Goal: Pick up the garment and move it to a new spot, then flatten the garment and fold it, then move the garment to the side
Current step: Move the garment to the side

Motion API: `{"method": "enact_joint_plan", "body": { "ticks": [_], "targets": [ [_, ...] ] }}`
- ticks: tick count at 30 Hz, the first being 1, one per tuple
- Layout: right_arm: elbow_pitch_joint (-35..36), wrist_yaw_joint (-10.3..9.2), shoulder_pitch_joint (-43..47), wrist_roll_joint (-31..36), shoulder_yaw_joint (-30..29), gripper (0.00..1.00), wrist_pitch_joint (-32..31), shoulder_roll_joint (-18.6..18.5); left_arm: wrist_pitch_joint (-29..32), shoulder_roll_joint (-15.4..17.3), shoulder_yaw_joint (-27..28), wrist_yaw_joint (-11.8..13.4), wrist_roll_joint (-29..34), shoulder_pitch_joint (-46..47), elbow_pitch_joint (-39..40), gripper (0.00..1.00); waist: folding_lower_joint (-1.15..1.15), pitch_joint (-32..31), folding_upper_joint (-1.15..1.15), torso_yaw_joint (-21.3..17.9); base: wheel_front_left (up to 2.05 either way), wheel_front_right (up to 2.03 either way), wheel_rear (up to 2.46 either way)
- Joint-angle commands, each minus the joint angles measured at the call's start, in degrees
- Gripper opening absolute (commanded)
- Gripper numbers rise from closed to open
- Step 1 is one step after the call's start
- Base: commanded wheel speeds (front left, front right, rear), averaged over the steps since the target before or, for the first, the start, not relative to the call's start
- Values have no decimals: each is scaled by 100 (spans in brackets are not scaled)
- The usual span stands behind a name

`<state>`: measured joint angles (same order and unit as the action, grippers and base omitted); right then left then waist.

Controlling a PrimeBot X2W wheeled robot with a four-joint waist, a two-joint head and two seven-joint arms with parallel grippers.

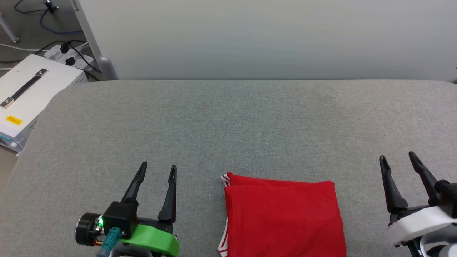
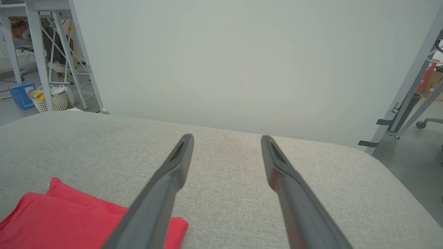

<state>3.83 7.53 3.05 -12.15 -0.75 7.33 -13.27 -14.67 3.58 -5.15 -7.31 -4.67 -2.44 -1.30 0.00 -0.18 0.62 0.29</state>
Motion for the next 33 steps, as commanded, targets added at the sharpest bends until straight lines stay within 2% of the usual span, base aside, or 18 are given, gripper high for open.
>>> {"method": "enact_joint_plan", "body": {
  "ticks": [1,5,11,15,20,31,32,33],
  "targets": [
    [-24,-4,50,-95,59,100,-114,12,-33,-20,9,-14,20,-66,21,100,0,30,-62,13,0,0,0],
    [-91,-4,37,-301,285,100,-637,-152,-33,-9,2,-15,53,-55,15,100,0,107,-62,34,0,0,0],
    [-147,-4,20,-667,693,100,-1857,-246,-33,-6,-53,-16,95,33,-6,100,0,288,-62,117,0,0,0],
    [-229,-4,-45,-866,830,100,-2539,-175,-33,11,-77,-16,107,121,-23,100,0,449,-62,191,0,0,0],
    [-482,-4,-115,-787,795,100,-3299,-11,-33,46,-132,-17,119,281,-21,100,0,666,-62,334,0,0,0],
    [-997,-4,-244,-876,838,100,-4201,382,-33,36,-180,-17,156,466,-42,100,0,967,-62,542,0,0,0],
    [-1029,-4,-256,-873,871,69,-4257,374,-33,39,-177,-17,155,479,-44,100,0,979,-62,546,0,0,0],
    [-1081,-4,-313,-801,1002,0,-4306,293,-33,57,-177,-17,162,532,-64,100,0,1000,-62,544,0,0,0]
  ]
}}
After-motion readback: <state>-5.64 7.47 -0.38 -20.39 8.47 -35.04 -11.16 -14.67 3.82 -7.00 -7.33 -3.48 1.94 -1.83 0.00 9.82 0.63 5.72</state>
